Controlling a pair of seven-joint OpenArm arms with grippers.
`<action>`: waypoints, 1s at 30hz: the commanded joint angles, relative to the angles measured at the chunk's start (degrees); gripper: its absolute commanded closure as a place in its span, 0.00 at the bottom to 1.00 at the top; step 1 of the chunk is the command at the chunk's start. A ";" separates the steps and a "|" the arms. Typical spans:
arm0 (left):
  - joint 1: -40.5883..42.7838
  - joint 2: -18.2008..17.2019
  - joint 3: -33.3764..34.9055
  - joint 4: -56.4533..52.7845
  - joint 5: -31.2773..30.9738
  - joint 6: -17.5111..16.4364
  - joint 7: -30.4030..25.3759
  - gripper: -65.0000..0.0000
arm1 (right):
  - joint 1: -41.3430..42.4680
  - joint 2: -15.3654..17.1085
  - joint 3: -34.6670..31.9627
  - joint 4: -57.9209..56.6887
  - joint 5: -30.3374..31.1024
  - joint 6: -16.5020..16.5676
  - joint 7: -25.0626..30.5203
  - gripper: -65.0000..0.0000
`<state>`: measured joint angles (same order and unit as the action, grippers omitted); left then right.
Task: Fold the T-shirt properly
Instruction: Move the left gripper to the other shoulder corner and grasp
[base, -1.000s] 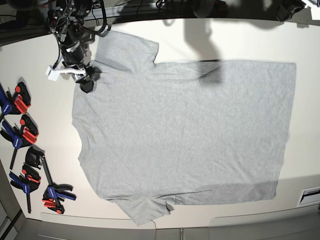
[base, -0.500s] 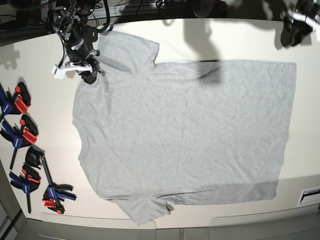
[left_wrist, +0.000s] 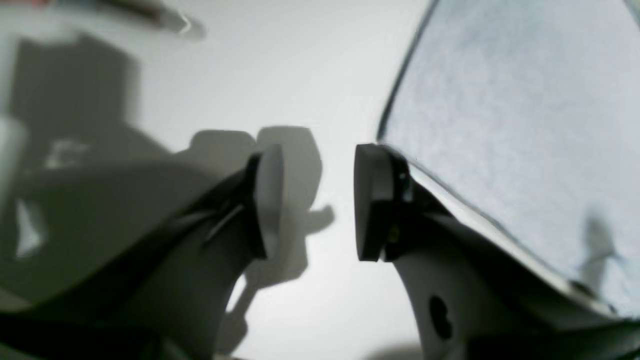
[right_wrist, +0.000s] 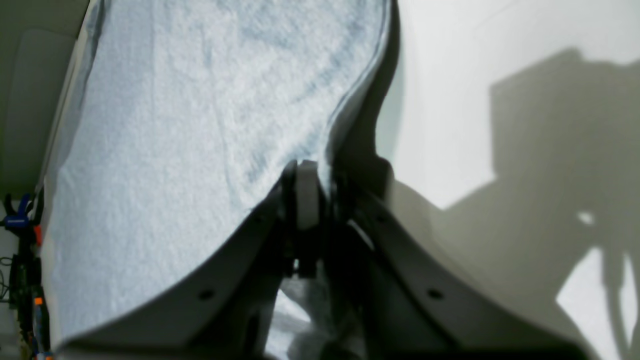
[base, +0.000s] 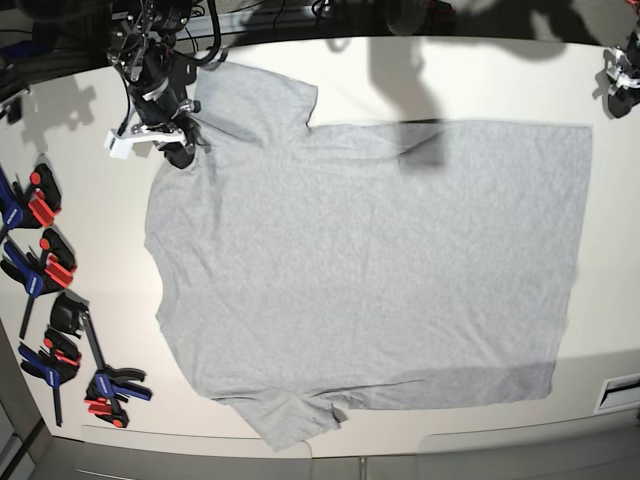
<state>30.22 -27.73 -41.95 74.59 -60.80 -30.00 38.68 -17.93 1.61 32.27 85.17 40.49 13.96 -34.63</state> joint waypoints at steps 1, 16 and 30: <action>-1.31 -2.05 -0.44 -2.12 -3.02 -2.12 0.17 0.66 | -0.17 0.13 -0.04 0.24 -1.53 -0.66 -1.46 1.00; -12.52 -4.92 11.02 -13.22 -5.25 -3.45 10.60 0.52 | -0.17 -0.07 -0.04 0.26 -1.53 -0.63 -1.99 1.00; -14.03 -4.85 14.99 -13.22 -5.29 -3.50 11.26 1.00 | -0.20 -0.02 -0.04 0.26 -1.53 -0.63 -2.93 1.00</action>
<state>16.01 -31.62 -26.94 61.08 -67.07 -33.91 49.28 -17.96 1.56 32.29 85.19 40.49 13.96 -35.62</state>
